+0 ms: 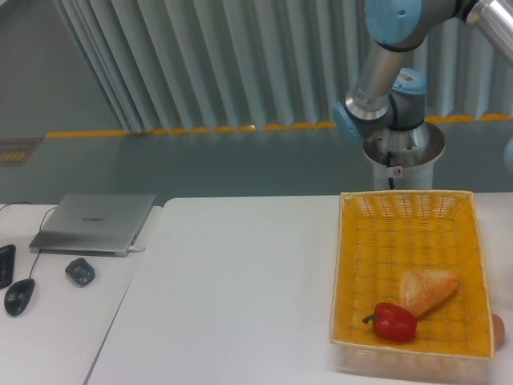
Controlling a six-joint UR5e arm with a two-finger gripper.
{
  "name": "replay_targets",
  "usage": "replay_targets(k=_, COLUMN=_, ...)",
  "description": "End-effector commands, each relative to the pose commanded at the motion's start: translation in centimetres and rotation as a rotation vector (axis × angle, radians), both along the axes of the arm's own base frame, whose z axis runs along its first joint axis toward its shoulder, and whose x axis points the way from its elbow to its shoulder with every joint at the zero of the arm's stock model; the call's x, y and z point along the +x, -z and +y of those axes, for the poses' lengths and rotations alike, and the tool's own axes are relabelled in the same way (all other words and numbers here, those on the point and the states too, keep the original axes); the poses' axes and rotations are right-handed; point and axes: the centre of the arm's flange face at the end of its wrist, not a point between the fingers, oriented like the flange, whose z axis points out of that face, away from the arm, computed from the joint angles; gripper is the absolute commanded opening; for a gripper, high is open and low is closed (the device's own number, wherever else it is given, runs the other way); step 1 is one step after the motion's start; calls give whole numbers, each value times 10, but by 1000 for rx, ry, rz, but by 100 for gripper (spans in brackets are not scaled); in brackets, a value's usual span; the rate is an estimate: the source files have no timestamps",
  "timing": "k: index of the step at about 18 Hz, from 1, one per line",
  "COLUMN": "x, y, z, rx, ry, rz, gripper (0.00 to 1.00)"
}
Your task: Place the yellow pepper in a basket
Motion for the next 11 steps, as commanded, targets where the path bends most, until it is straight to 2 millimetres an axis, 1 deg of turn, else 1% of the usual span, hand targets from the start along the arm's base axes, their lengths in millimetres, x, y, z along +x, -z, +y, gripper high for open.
replay_targets(k=2, x=-2, y=6, z=0, rx=-4, ry=0, rz=-8, gripper=100)
replay_targets(k=4, x=-4, y=6, z=-3, rx=-4, ry=-3, rz=-7, gripper=100)
replay_targets(k=6, x=-6, y=14, z=-3, rx=-8, ry=-5, rz=-17, gripper=100)
replay_targets(k=10, x=-6, y=14, z=-4, rx=-8, ry=-9, rz=-18, gripper=100)
replay_targets(k=11, x=-6, y=14, z=-4, rx=-8, ry=-9, rz=-18, gripper=99)
